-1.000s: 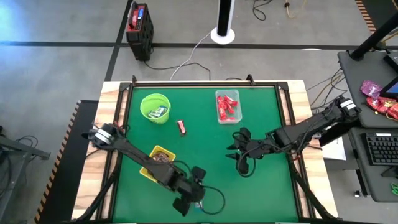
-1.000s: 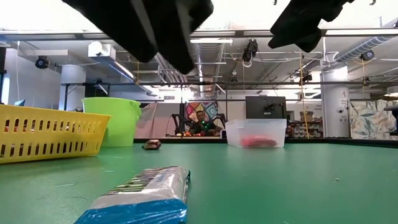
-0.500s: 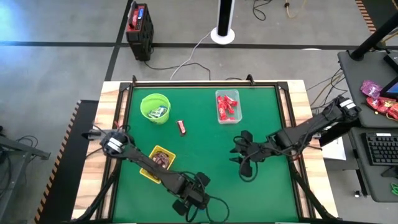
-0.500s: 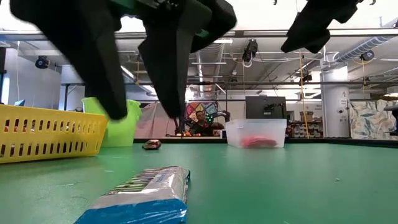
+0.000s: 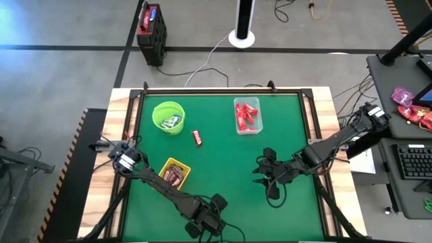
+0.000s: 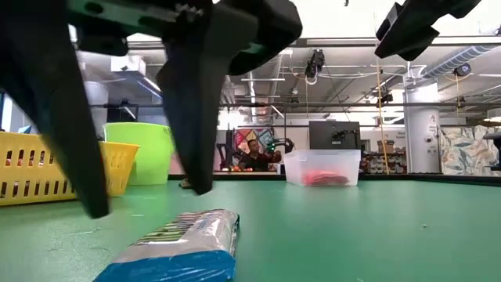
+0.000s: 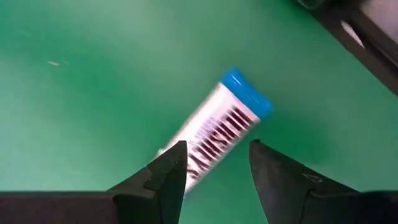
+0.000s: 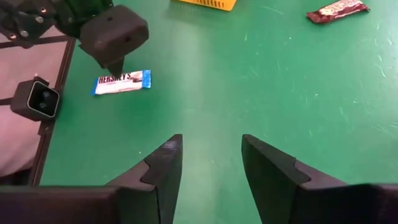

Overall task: Sort candy by brand, put in halloween buckets
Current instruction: Put the white chocolate into the green bucket

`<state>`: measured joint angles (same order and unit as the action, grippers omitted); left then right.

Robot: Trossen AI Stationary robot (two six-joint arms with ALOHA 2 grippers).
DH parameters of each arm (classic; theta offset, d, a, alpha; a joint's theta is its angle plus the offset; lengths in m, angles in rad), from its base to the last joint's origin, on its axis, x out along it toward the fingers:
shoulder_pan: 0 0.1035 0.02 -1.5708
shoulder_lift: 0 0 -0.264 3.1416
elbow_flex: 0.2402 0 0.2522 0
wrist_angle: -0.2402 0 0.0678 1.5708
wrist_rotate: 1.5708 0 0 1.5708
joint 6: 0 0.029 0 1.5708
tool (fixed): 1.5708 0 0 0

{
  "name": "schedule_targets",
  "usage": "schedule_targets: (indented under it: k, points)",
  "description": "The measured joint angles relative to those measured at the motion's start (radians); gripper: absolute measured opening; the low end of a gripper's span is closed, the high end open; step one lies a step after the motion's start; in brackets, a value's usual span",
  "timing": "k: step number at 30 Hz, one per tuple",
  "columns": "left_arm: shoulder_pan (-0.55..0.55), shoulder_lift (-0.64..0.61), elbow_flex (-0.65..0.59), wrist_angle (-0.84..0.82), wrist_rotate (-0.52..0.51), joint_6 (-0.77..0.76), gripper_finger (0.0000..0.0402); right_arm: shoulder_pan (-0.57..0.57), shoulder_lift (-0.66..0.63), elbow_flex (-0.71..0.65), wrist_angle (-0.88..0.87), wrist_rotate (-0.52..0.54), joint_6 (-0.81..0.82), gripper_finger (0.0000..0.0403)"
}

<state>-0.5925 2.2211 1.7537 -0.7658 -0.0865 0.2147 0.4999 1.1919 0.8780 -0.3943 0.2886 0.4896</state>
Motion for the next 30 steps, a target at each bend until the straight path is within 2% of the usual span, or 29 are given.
schedule_targets:
  k: [12,24,30]
  points:
    - [0.007,0.004,-0.011,-0.030,-0.010,0.235,0.0159,0.000,0.000,0.000,0.010,0.002,0.017,0.0161]
    - [0.034,0.011,-0.015,0.034,-0.006,0.319,0.0234,0.000,0.000,-0.002,0.010,0.003,0.037,0.0164]
    - [0.040,0.012,-0.034,0.040,0.025,0.409,0.0237,0.000,0.000,-0.004,0.010,0.003,0.037,0.0163]
